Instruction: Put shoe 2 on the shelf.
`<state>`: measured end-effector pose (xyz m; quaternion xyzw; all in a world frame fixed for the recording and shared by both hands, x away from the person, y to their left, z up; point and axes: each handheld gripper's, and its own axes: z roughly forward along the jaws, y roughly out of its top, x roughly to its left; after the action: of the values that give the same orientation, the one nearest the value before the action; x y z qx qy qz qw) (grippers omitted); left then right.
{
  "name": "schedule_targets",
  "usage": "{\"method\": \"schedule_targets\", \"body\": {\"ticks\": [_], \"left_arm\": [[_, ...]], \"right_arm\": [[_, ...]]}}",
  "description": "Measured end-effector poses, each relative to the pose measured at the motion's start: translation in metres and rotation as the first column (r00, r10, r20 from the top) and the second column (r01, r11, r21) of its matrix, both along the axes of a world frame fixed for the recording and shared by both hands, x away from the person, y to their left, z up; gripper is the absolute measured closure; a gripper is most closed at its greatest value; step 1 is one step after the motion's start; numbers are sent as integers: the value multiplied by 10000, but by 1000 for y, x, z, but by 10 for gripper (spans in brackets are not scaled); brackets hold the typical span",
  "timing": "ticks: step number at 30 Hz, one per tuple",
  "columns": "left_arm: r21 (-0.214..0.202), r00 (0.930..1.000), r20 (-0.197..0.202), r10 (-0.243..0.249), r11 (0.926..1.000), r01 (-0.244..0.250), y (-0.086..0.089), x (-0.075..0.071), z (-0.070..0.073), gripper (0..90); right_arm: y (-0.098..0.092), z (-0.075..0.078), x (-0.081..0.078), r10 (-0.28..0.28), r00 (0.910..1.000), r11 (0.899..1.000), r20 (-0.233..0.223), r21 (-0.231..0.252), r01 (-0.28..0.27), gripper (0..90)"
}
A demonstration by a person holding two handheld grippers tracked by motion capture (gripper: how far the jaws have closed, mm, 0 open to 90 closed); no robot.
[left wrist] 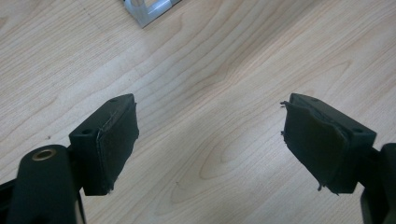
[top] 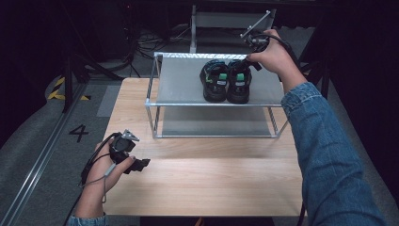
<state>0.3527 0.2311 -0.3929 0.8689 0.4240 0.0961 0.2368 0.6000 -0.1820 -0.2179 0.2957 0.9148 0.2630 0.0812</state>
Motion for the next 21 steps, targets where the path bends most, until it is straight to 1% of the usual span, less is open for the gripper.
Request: {"method": "schedule_targets", "body": {"ticks": [1,2,4,6,8,9,11,12,13,15,16,21], "left_arm": [[-13,10000,-55,1,10000,-1,0,0,0,186],[-13,10000,-53,-7,10000,7,0,0,-1,185],[35,10000,-49,-56,10000,56,0,1,-1,185],[23,9999,-70,-77,10000,77,-1,1,-1,186],[20,10000,-60,-79,10000,79,-1,1,-1,186],[20,10000,-56,-51,10000,51,-1,1,-1,185],[3,10000,-52,-60,10000,60,-2,1,-1,185],[72,9999,-74,-133,9999,134,-2,2,0,186],[17,9999,-75,-124,9999,124,-3,2,0,185],[-17,9999,-83,-104,9999,104,-4,2,0,185],[28,9998,-76,-177,9998,178,-5,2,0,186],[12,9995,-127,-286,9996,286,-9,4,1,186]], "right_arm": [[1,0,0,30,10000,10000,-23,37,-30,703],[1,-1,1,41,10000,10000,5,-61,-41,703],[0,-2,3,60,10000,9999,-51,-103,-60,702],[-1,-3,4,100,9999,9999,-80,-46,-101,698],[-1,-4,4,159,9999,9999,20,-18,-159,660],[-1,-3,3,134,9999,9999,103,88,-135,634],[-2,0,2,78,9996,9998,289,178,-83,572],[-3,1,0,69,9994,9997,330,213,-77,553],[-4,3,-2,15,9988,9992,491,400,-35,543],[-7,10,-7,-44,9981,9958,609,913,-12,527],[-8,13,-9,-76,9978,9950,660,1002,10,518],[-13,25,-23,-69,9965,9944,836,1057,-20,503]]}}
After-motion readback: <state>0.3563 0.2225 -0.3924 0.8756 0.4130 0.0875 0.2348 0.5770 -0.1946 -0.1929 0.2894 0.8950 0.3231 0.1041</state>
